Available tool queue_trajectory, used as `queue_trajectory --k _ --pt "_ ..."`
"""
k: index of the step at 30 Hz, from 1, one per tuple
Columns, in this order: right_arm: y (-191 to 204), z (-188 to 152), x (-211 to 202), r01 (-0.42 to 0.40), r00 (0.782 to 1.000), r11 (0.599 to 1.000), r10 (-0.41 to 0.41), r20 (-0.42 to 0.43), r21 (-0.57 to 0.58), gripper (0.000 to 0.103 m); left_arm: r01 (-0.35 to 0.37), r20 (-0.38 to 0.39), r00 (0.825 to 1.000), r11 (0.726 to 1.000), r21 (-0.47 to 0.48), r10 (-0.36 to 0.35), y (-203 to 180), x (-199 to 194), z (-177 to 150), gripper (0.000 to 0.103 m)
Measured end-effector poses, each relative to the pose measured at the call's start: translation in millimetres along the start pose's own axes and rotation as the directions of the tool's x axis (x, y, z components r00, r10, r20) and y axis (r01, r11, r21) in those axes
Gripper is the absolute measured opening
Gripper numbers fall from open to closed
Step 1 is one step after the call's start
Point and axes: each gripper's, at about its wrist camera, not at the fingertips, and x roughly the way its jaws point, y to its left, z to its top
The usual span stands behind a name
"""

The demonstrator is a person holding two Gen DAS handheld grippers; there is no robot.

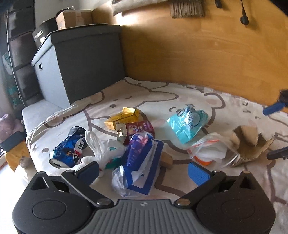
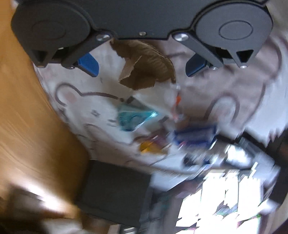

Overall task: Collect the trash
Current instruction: 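Reach both tools toward the trash on the mattress, then grasp the blue snack packet with the left tool while the right tool grasps the cardboard scrap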

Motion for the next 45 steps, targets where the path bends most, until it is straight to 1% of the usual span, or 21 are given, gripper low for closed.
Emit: queue_trajectory --k 1,4,6,9,11,15,17,18,20,21,22,24,25,27,28,29,33,35,38,40,45 --pt "0.5 3.4 6.7 -0.024 0.999 0.997 0.022 -0.034 -0.079 0.103 -0.002 -0.001 1.0 1.0 0.011 0.002 0.9 3.5 -1.0 0.103" --pt "2.7 9.4 23.6 -0.098 0.99 0.969 0.071 -0.124 -0.227 0.103 0.01 -0.009 1.0 0.999 0.04 -0.01 3.6 13.2 -3.6 0.103" --pt "4.2 11.3 34.9 -0.147 0.98 0.946 0.099 -0.175 -0.287 0.103 0.044 -0.019 0.999 0.997 0.069 -0.043 3.9 20.2 -4.7 0.103" --pt "8.4 15.4 54.1 -0.164 0.972 0.908 0.082 -0.221 -0.385 0.103 0.079 -0.034 0.997 0.987 0.138 -0.075 0.9 30.0 -5.1 0.103" --pt "9.1 17.2 63.2 -0.185 0.964 0.891 0.083 -0.252 -0.415 0.103 0.105 -0.056 0.994 0.977 0.184 -0.097 -1.7 36.6 -5.0 0.103" --pt "7.8 26.6 81.4 -0.233 0.946 0.867 0.098 -0.309 -0.44 0.103 0.13 -0.088 0.99 0.96 0.246 -0.112 -4.5 47.5 -5.9 0.103" --pt "5.6 29.9 90.9 -0.256 0.933 0.868 0.107 -0.343 -0.426 0.103 0.138 -0.096 0.988 0.959 0.249 -0.118 -3.7 51.3 -5.8 0.102" --pt "3.4 31.7 95.6 -0.27 0.921 0.876 0.113 -0.373 -0.4 0.103 0.139 -0.097 0.988 0.959 0.248 -0.118 -3.1 52.6 -5.8 0.102" --pt "-0.6 34.1 103.1 -0.279 0.897 0.903 0.124 -0.424 -0.328 0.096 0.137 -0.105 0.988 0.958 0.25 -0.114 -2.5 56.0 -5.8 0.098" --pt "-3.4 34.7 104.5 -0.291 0.886 0.913 0.144 -0.441 -0.287 0.09 0.135 -0.11 0.988 0.958 0.251 -0.11 -2.1 58.5 -5.6 0.097" --pt "-6.0 35.1 103.7 -0.295 0.883 0.92 0.159 -0.442 -0.26 0.086 0.134 -0.117 0.987 0.959 0.249 -0.107 -1.6 61.1 -5.2 0.093" --pt "-10.0 35.5 98.7 -0.268 0.894 0.935 0.151 -0.421 -0.234 0.079 0.129 -0.129 0.987 0.963 0.235 -0.101 0.7 66.1 -3.9 0.088" --pt "-11.9 36.0 95.5 -0.261 0.897 0.942 0.156 -0.414 -0.21 0.078 0.125 -0.134 0.986 0.967 0.224 -0.097 2.1 68.4 -3.0 0.085" --pt "-13.4 36.1 88.7 -0.246 0.903 0.953 0.159 -0.4 -0.176 0.077 0.115 -0.145 0.986 0.973 0.201 -0.086 4.0 72.1 -1.9 0.082" --pt "-13.0 35.5 85.2 -0.237 0.906 0.957 0.156 -0.394 -0.167 0.076 0.108 -0.153 0.985 0.976 0.189 -0.08 4.8 73.6 -1.8 0.077" --pt "-12.2 35.0 81.4 -0.23 0.909 0.961 0.154 -0.387 -0.156 0.076 0.101 -0.162 0.984 0.979 0.178 -0.072 5.9 75.7 -1.6 0.068" --pt "-9.1 34.4 66.5 -0.202 0.926 0.975 0.161 -0.341 -0.089 0.074 0.078 -0.173 0.983 0.99 0.114 -0.058 11.5 75.3 -3.2 0.056" --pt "-6.5 31.9 59.1 -0.185 0.94 0.981 0.161 -0.3 -0.054 0.074 0.059 -0.17 0.984 0.994 0.091 -0.043 12.9 71.0 -4.1 0.046" --pt "1.5 28.4 48.5 -0.159 0.955 0.987 0.152 -0.256 -0.008 0.072 0.044 -0.159 0.987 0.998 0.048 -0.036 14.7 59.2 -5.9 0.04" --pt "8.1 25.9 38.8 -0.143 0.963 0.989 0.144 -0.228 0.02 0.072 0.032 -0.146 0.989 0.999 0.025 -0.028 13.4 47.5 -6.8 0.038" --pt "20.4 21.4 19.8 -0.088 0.978 0.99 0.106 -0.179 0.106 0.071 0.025 -0.108 0.994 0.999 -0.044 -0.03 7.8 10.1 -7.8 0.037"
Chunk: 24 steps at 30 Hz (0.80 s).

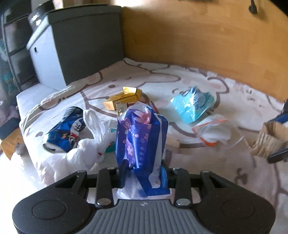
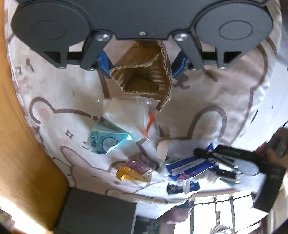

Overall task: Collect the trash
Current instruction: 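Grasp the blue snack packet with the left tool while the right tool grasps the cardboard scrap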

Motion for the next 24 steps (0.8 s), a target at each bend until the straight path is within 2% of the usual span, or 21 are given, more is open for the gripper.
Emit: queue_trajectory --k 7,14,20,24 --pt "15.6 -7.8 -26.1 0.069 0.995 0.984 -0.08 0.062 0.162 0.071 -0.002 0.048 0.999 0.995 -0.103 0.007 -7.6 -58.6 -8.5 0.036" --pt "42.1 -7.2 -59.2 0.102 0.977 0.949 -0.153 0.15 0.299 0.071 -0.017 0.074 0.997 0.99 -0.14 0.028 -19.5 -106.9 -19.9 0.036" --pt "73.7 -3.8 -87.7 0.113 0.956 0.935 -0.195 0.221 0.337 0.071 -0.027 0.089 0.995 0.981 -0.19 0.045 -19.7 -138.7 -33.7 0.036" --pt "95.0 -3.5 -98.1 0.155 0.939 0.919 -0.251 0.234 0.362 0.071 -0.026 0.096 0.994 0.971 -0.239 0.051 -17.3 -158.3 -44.1 0.036"
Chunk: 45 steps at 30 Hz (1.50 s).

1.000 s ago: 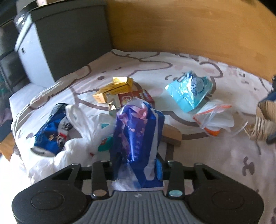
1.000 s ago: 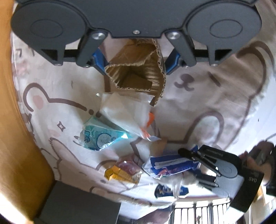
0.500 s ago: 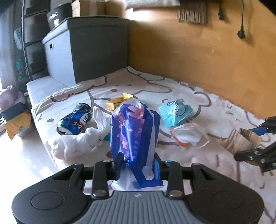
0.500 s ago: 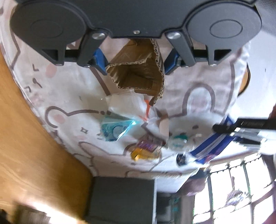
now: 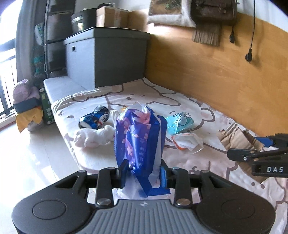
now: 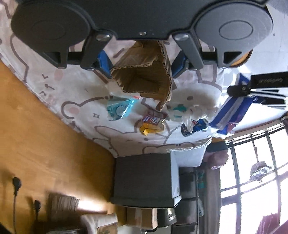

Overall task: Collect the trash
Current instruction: 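Grasp the blue snack packet with the left tool while the right tool grasps the cardboard scrap, then carry the blue packet and cardboard scrap over the yellow wastebasket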

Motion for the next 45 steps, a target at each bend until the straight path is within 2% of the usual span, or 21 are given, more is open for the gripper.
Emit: queue_trajectory --k 6,11,17,25,34,38,45 --pt "29.9 -3.2 -10.5 0.012 1.0 1.0 -0.013 0.027 0.015 0.071 -0.03 0.015 0.999 0.998 -0.055 0.03 18.3 -23.7 -8.9 0.036" --pt "62.0 -0.9 -1.8 0.02 1.0 0.999 -0.021 0.023 0.034 0.071 -0.066 0.015 0.998 0.994 -0.088 0.067 46.0 -35.9 -16.8 0.036" --pt "106.9 0.1 17.0 -0.04 0.999 0.999 0.04 0.016 0.01 0.07 -0.137 -0.002 0.99 0.98 -0.143 0.138 94.7 -47.2 -29.5 0.036" --pt "174.6 -0.2 50.7 -0.122 0.992 0.992 0.122 -0.018 -0.025 0.071 -0.231 -0.045 0.973 0.948 -0.218 0.226 163.6 -51.6 -54.1 0.036" --pt "236.3 -8.0 104.8 -0.219 0.974 0.974 0.213 -0.081 -0.065 0.07 -0.296 -0.118 0.955 0.909 -0.292 0.273 222.8 -31.7 -88.3 0.036" --pt "262.9 -14.8 134.5 -0.225 0.972 0.969 0.217 -0.09 -0.097 0.071 -0.313 -0.151 0.949 0.895 -0.318 0.278 242.8 -11.9 -101.4 0.036" --pt "294.3 -28.4 197.3 -0.277 0.949 0.959 0.262 -0.174 -0.068 0.071 -0.348 -0.234 0.931 0.87 -0.348 0.279 278.2 32.8 -130.2 0.036"
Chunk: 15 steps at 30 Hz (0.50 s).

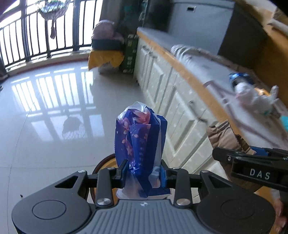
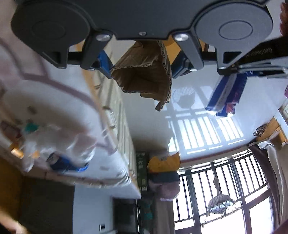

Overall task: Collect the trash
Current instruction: 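Carry the blue packet and cardboard scrap over the yellow wastebasket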

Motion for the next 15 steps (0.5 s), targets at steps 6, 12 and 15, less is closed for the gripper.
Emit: queue_trajectory --k 6,12,15 --pt "8.5 -15.2 68.5 -0.046 0.992 0.998 0.05 -0.117 0.033 0.071 -0.024 -0.071 0.997 0.999 -0.033 0.021 18.7 53.8 -12.1 0.036" --pt "6.0 -42.0 126.5 -0.033 0.969 0.999 0.042 -0.244 0.042 0.071 -0.022 -0.153 0.988 0.998 -0.066 0.011 26.7 107.6 -30.2 0.036" --pt "2.5 -56.3 151.3 -0.012 0.953 0.999 0.022 -0.302 0.035 0.071 -0.032 -0.186 0.982 0.998 -0.062 0.02 29.9 129.1 -40.5 0.036"
